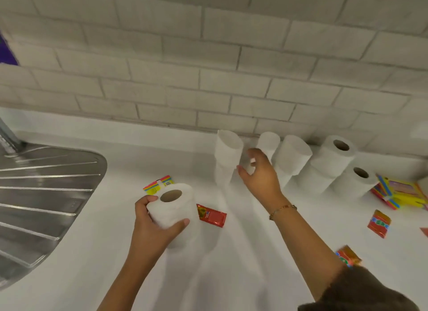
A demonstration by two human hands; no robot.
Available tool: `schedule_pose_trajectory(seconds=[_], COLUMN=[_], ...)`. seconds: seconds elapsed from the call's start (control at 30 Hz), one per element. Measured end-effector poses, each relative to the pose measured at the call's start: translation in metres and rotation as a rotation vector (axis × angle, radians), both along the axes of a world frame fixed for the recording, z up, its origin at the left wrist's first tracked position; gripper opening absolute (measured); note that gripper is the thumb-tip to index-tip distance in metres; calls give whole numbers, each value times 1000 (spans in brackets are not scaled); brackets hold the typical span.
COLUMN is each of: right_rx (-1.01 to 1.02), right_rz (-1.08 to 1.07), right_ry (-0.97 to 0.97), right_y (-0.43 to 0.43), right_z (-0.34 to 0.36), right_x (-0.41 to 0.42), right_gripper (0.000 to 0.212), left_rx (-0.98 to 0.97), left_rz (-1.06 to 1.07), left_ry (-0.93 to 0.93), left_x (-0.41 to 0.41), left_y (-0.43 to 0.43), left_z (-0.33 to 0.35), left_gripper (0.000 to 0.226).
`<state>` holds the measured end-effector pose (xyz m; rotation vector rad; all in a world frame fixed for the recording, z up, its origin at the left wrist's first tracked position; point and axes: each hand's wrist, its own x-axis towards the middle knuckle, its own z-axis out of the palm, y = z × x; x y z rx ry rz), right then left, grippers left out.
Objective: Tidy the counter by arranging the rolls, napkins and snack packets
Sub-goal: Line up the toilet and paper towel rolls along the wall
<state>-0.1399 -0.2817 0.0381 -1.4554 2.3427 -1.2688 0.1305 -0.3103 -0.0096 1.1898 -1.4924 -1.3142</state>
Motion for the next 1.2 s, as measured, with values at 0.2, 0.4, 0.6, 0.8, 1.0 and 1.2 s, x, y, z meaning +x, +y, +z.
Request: schedule_pose_trajectory(seconds=[0.2,0.4,0.6,0.8,1.0,1.2], right_rx=[129,122,80,169,200,236], right_rz=[-38,-280,-415,-439,-425,-424], right_ry=[-277,-302,-334,-364,-395,-375], right_y=[121,226,301,344,362,365], right_z=[-21,-31,-40,-62,-69,-79], right_x=[-37,-113,-191,-234,-262,-275], right_gripper=[10,24,24,15,19,23], left_rx=[-5,-80,-341,-470,-417,-357], left_rz=[-212,-416,-546,-565,-476,-460], left_ry=[-33,-99,-159,-177,-155,-263], left_x=[-72,-186,-330,-472,-559,-580], left_y=[28,81,137,150,135,132], left_z=[2,12,41,65,71,40], left_gripper=[77,78,74,71,65,67])
